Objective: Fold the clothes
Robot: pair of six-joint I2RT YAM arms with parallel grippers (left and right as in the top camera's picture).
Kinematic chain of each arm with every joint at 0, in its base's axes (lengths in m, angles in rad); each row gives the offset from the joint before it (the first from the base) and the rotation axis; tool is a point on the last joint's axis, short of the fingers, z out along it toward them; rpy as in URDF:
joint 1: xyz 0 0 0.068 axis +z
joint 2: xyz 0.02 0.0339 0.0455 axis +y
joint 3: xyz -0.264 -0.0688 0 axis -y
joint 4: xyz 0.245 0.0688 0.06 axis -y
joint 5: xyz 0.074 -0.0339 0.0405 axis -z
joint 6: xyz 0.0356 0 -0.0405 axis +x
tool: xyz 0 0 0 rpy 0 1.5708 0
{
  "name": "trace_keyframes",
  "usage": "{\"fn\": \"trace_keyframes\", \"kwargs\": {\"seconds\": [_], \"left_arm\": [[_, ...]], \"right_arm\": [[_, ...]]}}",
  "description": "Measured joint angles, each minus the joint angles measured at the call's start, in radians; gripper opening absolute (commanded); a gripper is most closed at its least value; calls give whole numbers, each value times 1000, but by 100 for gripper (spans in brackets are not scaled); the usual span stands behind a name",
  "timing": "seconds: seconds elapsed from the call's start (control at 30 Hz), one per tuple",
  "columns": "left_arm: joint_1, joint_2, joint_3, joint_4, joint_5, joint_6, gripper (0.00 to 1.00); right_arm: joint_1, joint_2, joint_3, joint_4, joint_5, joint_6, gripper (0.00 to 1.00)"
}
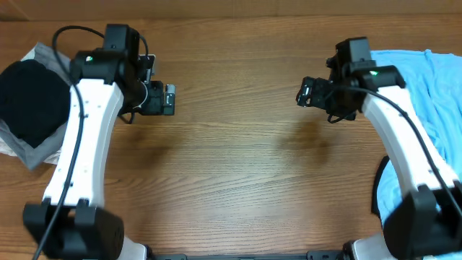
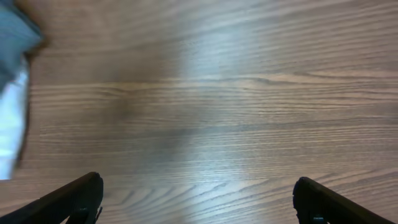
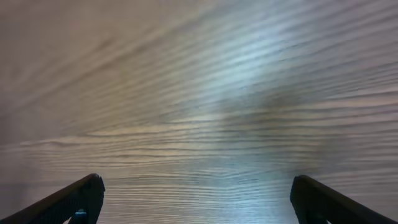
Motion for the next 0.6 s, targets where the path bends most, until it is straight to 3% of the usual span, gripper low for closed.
{"fn": "trace_keyframes", "kwargs": {"seconds": [0.27,0.43,0.6], "left_arm": [[0,-443,-228,175,-6,33,100],[0,-816,-445,295,-6,40,100],[0,-1072,-544,298,-7,40,100]], "right_arm": [[0,-328,-190,109,38,35,100],[2,-677,-470,239,60,40,100],[2,-999,-615,209,124,42,100]]}}
